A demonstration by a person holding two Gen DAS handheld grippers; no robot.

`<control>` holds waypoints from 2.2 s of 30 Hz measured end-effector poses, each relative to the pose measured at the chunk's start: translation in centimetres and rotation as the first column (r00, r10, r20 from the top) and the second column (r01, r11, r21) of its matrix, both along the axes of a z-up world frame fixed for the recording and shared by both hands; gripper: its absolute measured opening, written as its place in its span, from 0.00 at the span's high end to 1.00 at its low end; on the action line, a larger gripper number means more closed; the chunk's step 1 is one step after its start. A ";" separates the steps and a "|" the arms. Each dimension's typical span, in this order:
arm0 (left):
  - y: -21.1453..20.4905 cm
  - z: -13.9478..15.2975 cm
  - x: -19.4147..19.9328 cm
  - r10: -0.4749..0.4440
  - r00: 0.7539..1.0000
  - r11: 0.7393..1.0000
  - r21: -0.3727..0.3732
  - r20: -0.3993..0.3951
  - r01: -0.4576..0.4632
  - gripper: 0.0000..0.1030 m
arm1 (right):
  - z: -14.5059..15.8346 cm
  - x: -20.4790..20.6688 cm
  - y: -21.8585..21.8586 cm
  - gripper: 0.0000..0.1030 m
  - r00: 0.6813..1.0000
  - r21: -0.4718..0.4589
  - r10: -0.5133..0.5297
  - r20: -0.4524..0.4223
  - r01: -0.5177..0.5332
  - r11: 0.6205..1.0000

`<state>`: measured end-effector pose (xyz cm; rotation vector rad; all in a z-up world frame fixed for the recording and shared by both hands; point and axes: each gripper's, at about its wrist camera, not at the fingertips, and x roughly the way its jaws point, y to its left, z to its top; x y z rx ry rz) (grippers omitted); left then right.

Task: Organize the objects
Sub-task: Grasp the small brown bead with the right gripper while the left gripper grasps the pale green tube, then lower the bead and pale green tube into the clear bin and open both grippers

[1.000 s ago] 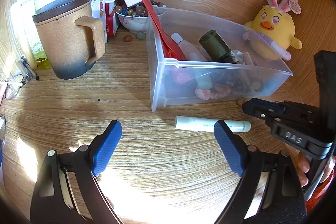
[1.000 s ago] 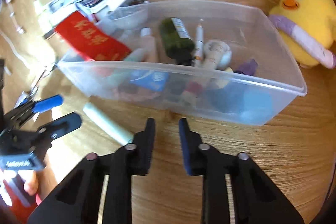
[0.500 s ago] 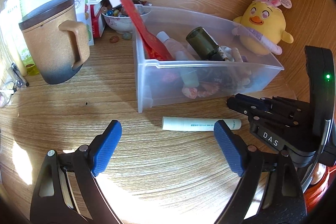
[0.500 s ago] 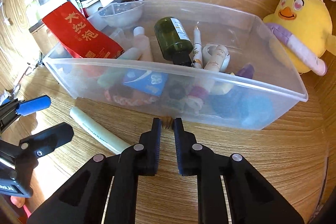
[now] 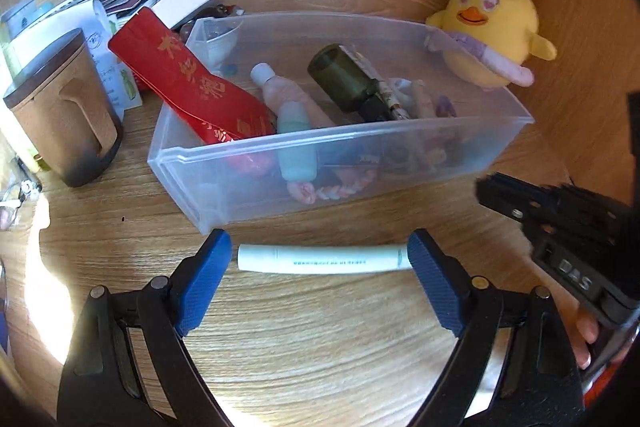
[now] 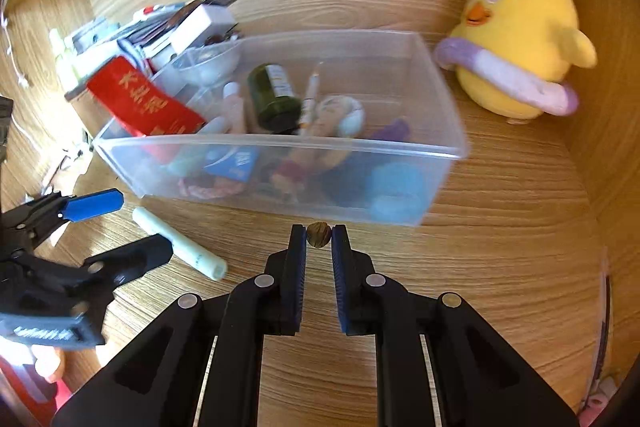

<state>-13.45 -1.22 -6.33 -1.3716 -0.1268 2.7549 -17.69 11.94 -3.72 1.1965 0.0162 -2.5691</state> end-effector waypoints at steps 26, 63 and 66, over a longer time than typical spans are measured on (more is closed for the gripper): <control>-0.1 -1.9 4.6 0.052 0.998 0.996 -0.069 0.019 -0.051 0.75 | 0.8 2.3 1.1 0.89 0.997 -0.062 0.066 -0.050 -0.069 0.996; 1.0 7.0 3.6 -0.001 0.962 1.000 -0.011 -0.273 -0.002 0.86 | 6.7 3.3 -0.4 0.89 0.977 -0.070 0.055 -0.207 -0.071 0.995; 0.6 6.7 2.5 0.004 0.965 1.000 -0.013 -0.263 -0.007 0.86 | 6.9 2.8 -0.5 0.89 0.976 -0.061 0.050 -0.214 -0.064 0.996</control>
